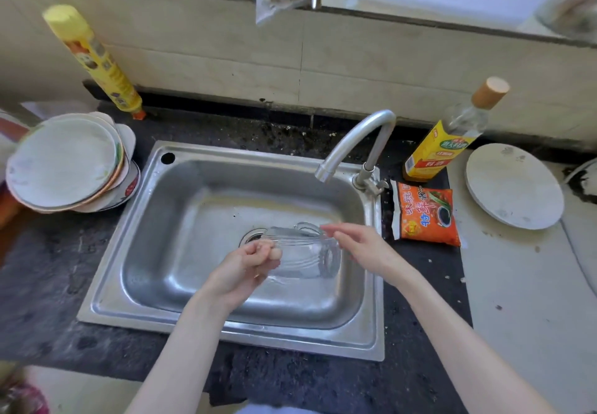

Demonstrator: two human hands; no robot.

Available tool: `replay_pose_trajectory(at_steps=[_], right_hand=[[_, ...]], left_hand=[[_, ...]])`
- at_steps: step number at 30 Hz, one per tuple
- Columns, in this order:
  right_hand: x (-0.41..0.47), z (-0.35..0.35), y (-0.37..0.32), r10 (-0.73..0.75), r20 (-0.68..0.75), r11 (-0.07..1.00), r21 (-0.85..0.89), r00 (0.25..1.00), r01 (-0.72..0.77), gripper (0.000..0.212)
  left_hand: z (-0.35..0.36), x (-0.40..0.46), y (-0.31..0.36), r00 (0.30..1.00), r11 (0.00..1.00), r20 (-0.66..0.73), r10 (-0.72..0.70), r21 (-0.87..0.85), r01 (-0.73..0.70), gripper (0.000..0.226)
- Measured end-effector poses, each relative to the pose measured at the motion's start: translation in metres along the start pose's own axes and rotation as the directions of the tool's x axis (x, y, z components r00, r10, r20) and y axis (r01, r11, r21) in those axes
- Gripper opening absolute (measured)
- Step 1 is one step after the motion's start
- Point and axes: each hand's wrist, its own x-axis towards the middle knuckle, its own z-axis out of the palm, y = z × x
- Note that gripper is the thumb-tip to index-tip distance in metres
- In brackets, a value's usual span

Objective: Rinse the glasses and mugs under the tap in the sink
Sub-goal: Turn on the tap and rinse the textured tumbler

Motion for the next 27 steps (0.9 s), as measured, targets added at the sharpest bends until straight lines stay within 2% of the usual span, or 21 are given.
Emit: replay_pose_trajectory(at_steps=[3, 5, 7, 11, 14, 15, 20, 24, 26, 27], right_hand=[[-0.011, 0.002, -0.007, -0.077, 0.096, 0.997, -0.002, 0.992, 0.077, 0.040], [-0.013, 0.004, -0.011, -0.133, 0.082, 0.983, -0.118, 0.988, 0.143, 0.043], [-0.014, 0.005, -0.018, -0.196, 0.039, 0.963, -0.180, 0.980, 0.199, 0.042], [-0.016, 0.006, -0.035, -0.250, -0.022, 0.948, -0.206, 0.968, 0.241, 0.028], [-0.023, 0.004, -0.045, -0.283, -0.022, 0.938, -0.216, 0.959, 0.272, 0.016], [-0.026, 0.003, -0.047, -0.282, -0.012, 0.941, -0.199, 0.959, 0.274, 0.012], [-0.044, 0.000, -0.054, -0.233, 0.085, 0.972, 0.009, 0.969, 0.233, 0.006], [-0.061, -0.004, -0.060, -0.234, 0.080, 0.971, 0.077, 0.969, 0.228, 0.014], [-0.068, -0.010, -0.059, -0.225, 0.026, 0.971, 0.093, 0.974, 0.221, 0.016], [-0.072, -0.014, -0.057, -0.217, -0.005, 0.973, 0.086, 0.976, 0.216, 0.015]], left_hand=[[0.000, -0.018, 0.002, 0.987, 0.961, 0.021, -0.161, -0.226, 0.161, 0.010], [0.001, -0.029, 0.006, 0.971, 0.917, 0.030, -0.239, -0.323, 0.235, 0.005], [0.002, -0.036, 0.010, 0.959, 0.875, 0.038, -0.282, -0.399, 0.274, 0.008], [0.007, -0.048, 0.022, 0.952, 0.846, 0.078, -0.295, -0.442, 0.298, 0.008], [0.005, -0.050, 0.029, 0.956, 0.854, 0.075, -0.284, -0.433, 0.288, 0.003], [0.004, -0.051, 0.032, 0.958, 0.859, 0.067, -0.280, -0.428, 0.281, 0.008], [0.010, -0.048, 0.037, 0.957, 0.907, 0.009, -0.289, -0.318, 0.277, 0.013], [0.032, -0.054, 0.033, 0.975, 0.978, -0.102, -0.198, 0.038, 0.203, 0.031], [0.042, -0.061, 0.033, 0.985, 0.962, -0.164, -0.056, 0.254, 0.096, 0.023], [0.044, -0.062, 0.032, 0.982, 0.924, -0.184, 0.044, 0.382, 0.031, 0.018]])
